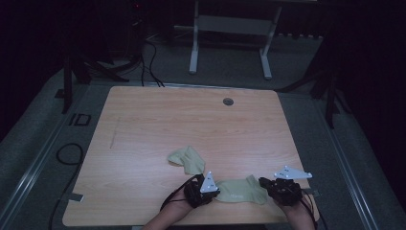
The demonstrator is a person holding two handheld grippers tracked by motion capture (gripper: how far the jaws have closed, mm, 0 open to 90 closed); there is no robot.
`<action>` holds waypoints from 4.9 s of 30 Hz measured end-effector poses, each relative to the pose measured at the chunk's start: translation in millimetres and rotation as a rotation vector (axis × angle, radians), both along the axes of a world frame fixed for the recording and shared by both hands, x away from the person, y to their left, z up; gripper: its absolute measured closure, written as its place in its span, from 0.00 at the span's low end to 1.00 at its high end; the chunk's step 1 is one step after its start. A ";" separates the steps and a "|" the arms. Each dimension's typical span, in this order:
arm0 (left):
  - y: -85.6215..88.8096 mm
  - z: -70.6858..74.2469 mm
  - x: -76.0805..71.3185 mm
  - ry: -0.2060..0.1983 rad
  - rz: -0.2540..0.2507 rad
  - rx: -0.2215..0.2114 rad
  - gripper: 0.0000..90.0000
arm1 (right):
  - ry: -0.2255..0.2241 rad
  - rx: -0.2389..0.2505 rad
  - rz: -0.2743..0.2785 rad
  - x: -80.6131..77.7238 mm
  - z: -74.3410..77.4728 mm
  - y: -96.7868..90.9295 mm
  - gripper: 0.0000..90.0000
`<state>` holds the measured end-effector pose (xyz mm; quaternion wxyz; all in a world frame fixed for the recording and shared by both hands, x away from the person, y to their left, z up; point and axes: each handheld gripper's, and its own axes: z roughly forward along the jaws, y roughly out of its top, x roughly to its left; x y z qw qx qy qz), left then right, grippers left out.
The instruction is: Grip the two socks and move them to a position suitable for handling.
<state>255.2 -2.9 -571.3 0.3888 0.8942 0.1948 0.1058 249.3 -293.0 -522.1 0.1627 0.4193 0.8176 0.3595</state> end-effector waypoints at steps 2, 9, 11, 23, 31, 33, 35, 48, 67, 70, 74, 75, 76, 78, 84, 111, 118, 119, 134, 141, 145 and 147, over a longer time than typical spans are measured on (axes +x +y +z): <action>0.0 0.0 0.0 0.001 0.000 0.000 0.94 | 0.006 -0.007 0.006 0.9 -3.5 2.2 0.99; -1.5 0.8 0.8 -0.004 -0.006 0.011 0.94 | 0.062 -0.045 0.018 9.6 -26.3 11.1 0.99; -2.1 0.9 1.6 -0.001 -0.005 0.009 0.94 | 0.076 -0.075 0.003 13.0 -34.0 8.4 0.99; -9.6 1.3 6.7 0.011 -0.007 0.005 0.93 | 0.085 -0.042 -0.038 13.7 -34.7 -6.7 0.99; -10.7 1.5 10.0 0.023 0.000 0.001 0.93 | 0.071 -0.045 -0.049 9.6 -35.7 -7.4 0.99; -10.8 1.3 9.9 0.023 0.002 -0.002 0.92 | 0.077 -0.040 -0.051 10.0 -35.6 -8.0 0.99; -11.0 1.3 9.5 0.022 0.006 -0.002 0.92 | 0.087 -0.039 -0.049 10.9 -35.0 -8.0 0.98; 9.6 27.3 0.5 0.050 0.065 -0.086 0.57 | 0.024 -0.026 -0.034 19.2 -5.5 5.3 0.68; 125.9 15.2 -21.8 0.040 0.316 -0.161 0.58 | -0.004 -0.032 0.067 66.1 18.6 74.1 0.60; 138.9 12.7 -24.2 0.044 0.340 -0.168 0.58 | -0.003 -0.041 0.089 73.8 20.7 92.4 0.60; 151.8 9.5 -28.4 0.048 0.365 -0.173 0.59 | 0.008 -0.053 0.117 82.9 21.1 114.1 0.59; 154.4 8.7 -29.6 0.048 0.370 -0.174 0.58 | 0.010 -0.056 0.126 85.3 20.7 119.9 0.59; 156.8 7.9 -30.5 0.049 0.373 -0.173 0.58 | 0.015 -0.057 0.133 87.4 20.2 126.0 0.58; 160.9 7.1 -32.4 0.052 0.381 -0.174 0.58 | 0.020 -0.062 0.149 91.7 19.0 138.4 0.57; 164.9 5.7 -33.9 0.055 0.401 -0.188 0.58 | 0.053 -0.043 0.187 103.3 12.2 174.4 0.51; 165.6 1.8 -36.6 0.046 0.417 -0.195 0.56 | 0.060 -0.191 0.186 123.2 -30.9 257.1 0.70; 168.3 3.0 -35.7 0.038 0.424 -0.202 0.56 | 0.072 -0.209 0.201 128.6 -25.1 256.3 0.86; 168.7 2.9 -35.7 0.038 0.425 -0.205 0.56 | 0.071 -0.198 0.191 130.0 -20.9 251.7 0.86; 162.9 1.3 -34.9 0.040 0.414 -0.209 0.56 | 0.023 -0.144 0.044 143.8 35.6 161.2 0.86; 158.1 0.0 -32.5 0.045 0.402 -0.206 0.56 | 0.052 -0.143 -0.024 142.2 29.3 114.9 0.86; 152.7 0.6 -30.0 0.044 0.394 -0.215 0.56 | 0.079 -0.127 -0.028 133.4 17.0 98.3 0.86; 148.4 1.5 -28.6 0.028 0.383 -0.215 0.56 | 0.092 -0.125 -0.020 129.7 10.1 94.0 0.86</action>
